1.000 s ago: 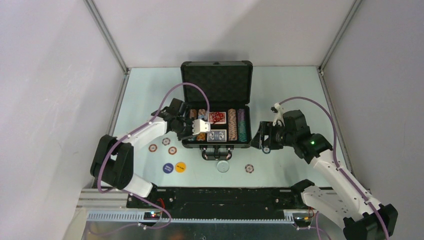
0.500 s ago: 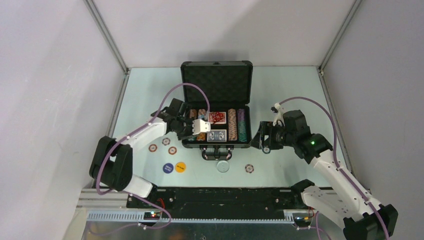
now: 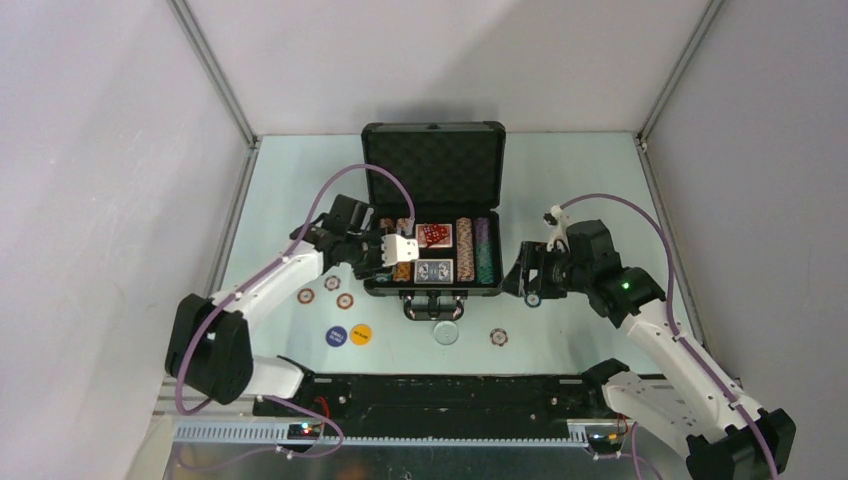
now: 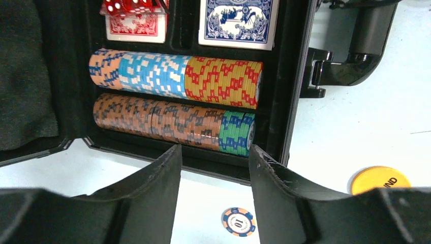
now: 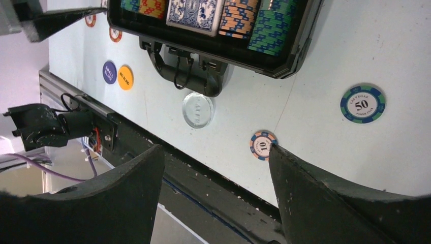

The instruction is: Pack up texas hold em set

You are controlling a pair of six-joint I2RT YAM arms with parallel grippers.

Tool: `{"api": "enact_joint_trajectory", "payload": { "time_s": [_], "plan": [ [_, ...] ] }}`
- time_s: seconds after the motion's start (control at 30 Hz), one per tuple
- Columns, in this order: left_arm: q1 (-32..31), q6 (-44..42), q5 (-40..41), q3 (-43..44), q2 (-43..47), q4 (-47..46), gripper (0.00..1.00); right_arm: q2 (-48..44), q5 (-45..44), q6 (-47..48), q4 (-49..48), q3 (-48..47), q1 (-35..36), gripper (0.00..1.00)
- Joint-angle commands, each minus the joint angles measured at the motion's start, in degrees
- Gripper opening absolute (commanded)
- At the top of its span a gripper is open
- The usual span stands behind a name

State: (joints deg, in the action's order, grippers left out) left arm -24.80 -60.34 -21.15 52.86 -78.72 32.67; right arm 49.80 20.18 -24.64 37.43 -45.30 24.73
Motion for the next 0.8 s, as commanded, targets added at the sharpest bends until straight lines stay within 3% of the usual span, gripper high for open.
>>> {"api": "enact_joint_trajectory", "payload": {
  "time_s": [0.0,0.07,0.13,0.17,0.23,0.33,0.5,0.77],
  "plan": [
    [-1.49,3.83,-0.39,1.17,4.22,-0.68,0.58,-0.55,-5.29,-4.14,-0.24,0.12,-1.30,0.79],
    [-2.01,10.12,0.67,3.23,5.32,-1.36,0.65,0.66,-8.56,-6.97,2.24,0.12,-4.15,0.79],
    [-2.69,17.02,3.79,5.26,6.42,-2.10,0.77,2.32,-12.08,-9.27,5.47,0.12,-8.67,0.79],
    [-3.59,20.28,4.73,6.03,6.80,-2.31,0.88,3.44,-13.28,-9.89,5.95,0.19,-9.40,0.79],
    [-5.33,24.34,7.80,6.43,8.39,-3.26,0.98,5.50,-16.16,-10.39,6.66,0.21,-10.92,0.79],
    [-7.85,32.21,13.19,6.62,11.38,-6.40,1.00,9.50,-18.03,-11.00,6.07,0.31,-11.42,0.80],
    [-8.77,53.38,27.06,11.47,13.13,-7.34,1.00,14.17,-22.04,-12.12,3.85,0.40,-9.99,0.80],
    [-8.67,64.73,25.96,10.89,18.88,-6.75,1.00,23.51,-26.07,-13.34,0.34,0.34,-6.60,0.77]
  ]
}}
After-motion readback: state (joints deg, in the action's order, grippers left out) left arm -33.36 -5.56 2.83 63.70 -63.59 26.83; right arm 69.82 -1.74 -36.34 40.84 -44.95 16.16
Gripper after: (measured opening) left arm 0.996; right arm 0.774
